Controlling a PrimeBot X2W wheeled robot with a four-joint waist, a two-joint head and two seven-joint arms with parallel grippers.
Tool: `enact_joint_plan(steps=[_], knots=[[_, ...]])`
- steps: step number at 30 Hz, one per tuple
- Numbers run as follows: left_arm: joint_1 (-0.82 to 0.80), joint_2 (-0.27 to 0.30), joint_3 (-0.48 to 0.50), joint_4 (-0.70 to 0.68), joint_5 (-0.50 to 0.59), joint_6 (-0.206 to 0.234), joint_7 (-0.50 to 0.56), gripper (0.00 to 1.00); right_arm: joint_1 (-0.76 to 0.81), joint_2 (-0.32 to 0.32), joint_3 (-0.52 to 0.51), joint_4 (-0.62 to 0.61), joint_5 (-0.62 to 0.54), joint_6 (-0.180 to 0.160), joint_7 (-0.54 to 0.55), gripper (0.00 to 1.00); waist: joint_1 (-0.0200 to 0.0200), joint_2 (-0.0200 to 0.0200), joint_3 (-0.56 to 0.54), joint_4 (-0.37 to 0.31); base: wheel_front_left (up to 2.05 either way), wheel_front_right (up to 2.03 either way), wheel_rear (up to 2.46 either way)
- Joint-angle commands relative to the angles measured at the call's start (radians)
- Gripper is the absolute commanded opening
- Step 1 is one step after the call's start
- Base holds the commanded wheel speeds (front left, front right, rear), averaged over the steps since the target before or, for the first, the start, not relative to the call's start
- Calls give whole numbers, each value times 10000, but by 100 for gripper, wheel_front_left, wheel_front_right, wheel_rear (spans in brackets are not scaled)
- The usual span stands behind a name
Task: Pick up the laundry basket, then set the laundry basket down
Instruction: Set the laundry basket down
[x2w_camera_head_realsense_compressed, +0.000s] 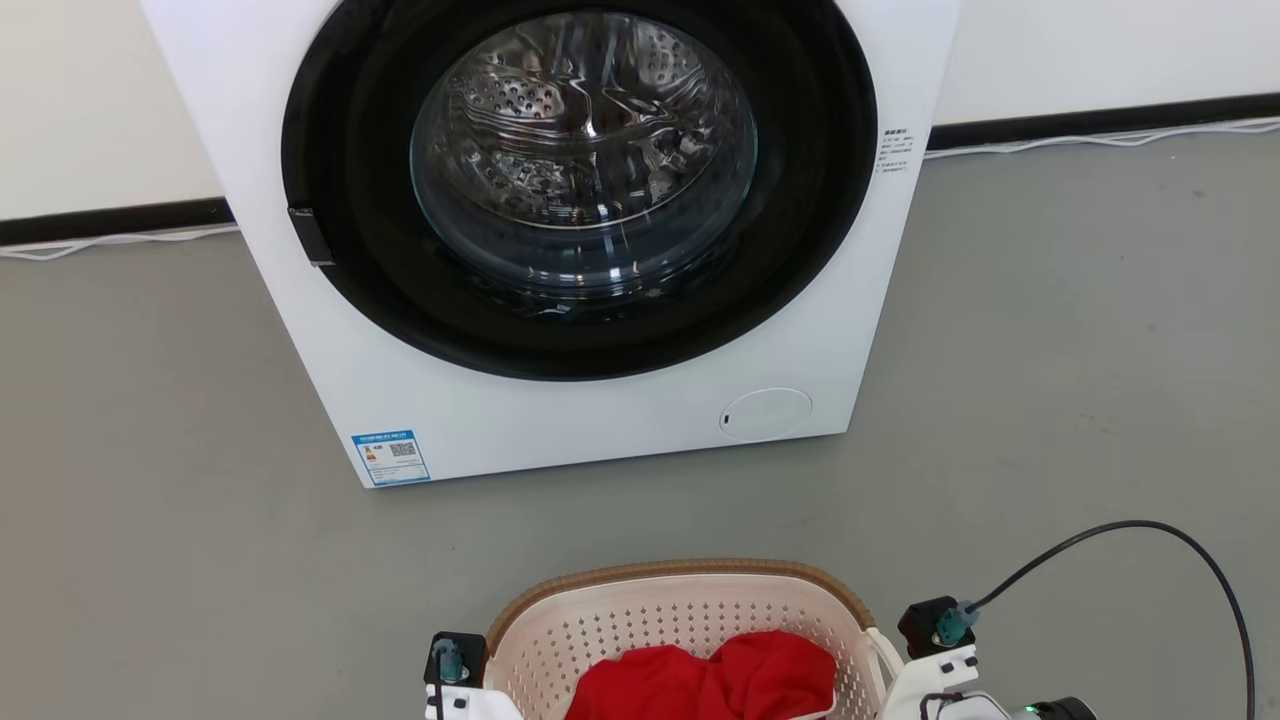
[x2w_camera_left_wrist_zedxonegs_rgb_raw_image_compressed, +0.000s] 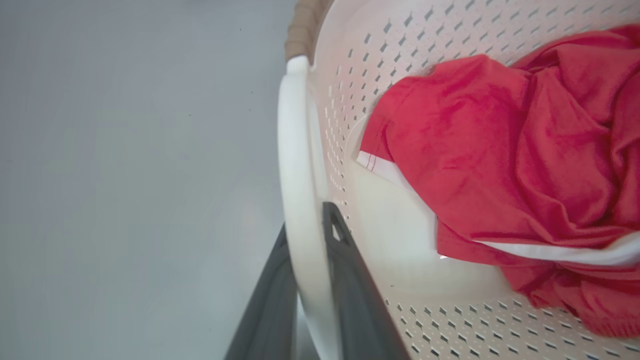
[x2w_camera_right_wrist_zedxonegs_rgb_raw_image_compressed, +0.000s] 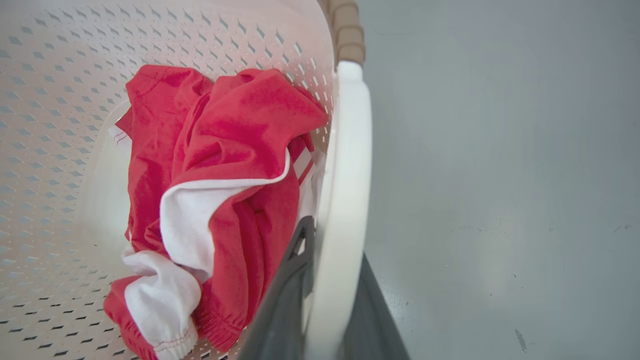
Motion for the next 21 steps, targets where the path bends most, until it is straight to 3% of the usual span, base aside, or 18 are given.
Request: enact_joint_plan(steps=[1,10,21], knots=[[-305,-59,83,-205,-27,57,-160,0,75,295,221,-368,-210,180,-9,0,0,-1,49,11,0,0,0],[-794,-59,154,0,-80,102,-331,0,-236,295,131,-508,-229,180,-361,0,0,-1,815,30,0,0,0],[-3037,-59,335,222,89,142,-833,0,-2179,295,-529,-479,-744,180,-1532,0,0,-1,3712,358,0,0,0]])
